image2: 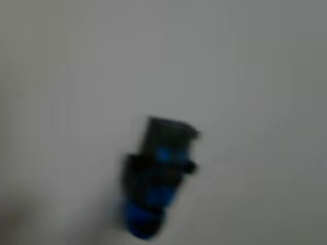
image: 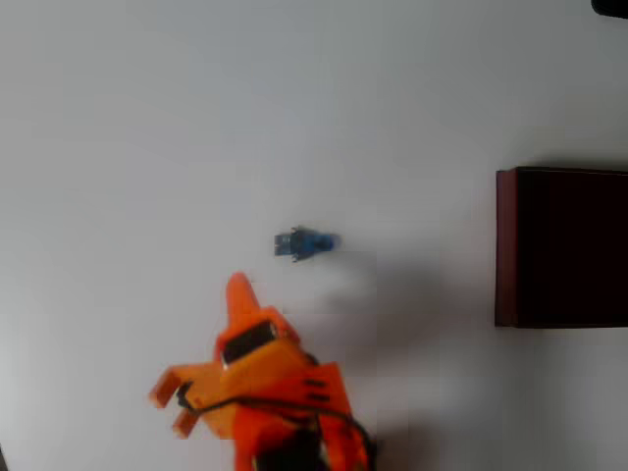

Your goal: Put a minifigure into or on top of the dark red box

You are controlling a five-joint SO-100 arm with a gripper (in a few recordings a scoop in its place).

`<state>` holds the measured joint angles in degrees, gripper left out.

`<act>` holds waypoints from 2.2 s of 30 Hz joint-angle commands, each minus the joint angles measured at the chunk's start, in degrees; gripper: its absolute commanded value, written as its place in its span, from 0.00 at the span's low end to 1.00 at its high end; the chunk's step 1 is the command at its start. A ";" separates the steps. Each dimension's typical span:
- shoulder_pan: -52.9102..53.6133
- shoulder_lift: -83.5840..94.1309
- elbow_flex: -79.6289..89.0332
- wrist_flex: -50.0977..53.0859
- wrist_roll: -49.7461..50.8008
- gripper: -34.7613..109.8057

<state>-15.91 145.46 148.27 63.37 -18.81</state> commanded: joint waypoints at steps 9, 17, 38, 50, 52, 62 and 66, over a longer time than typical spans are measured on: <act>7.65 -18.98 -11.16 -5.01 -3.96 0.40; 9.58 -29.00 -16.87 -6.15 1.93 0.41; 10.20 -53.35 -29.09 -5.01 10.28 0.41; 10.72 -59.41 -34.89 -1.05 9.40 0.24; 10.55 -59.33 -34.72 -1.05 9.40 0.24; -2.37 -53.35 -45.09 8.35 -3.16 0.41; -11.87 -62.67 -59.33 20.92 -6.50 0.41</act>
<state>-21.01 85.52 98.53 76.20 -22.24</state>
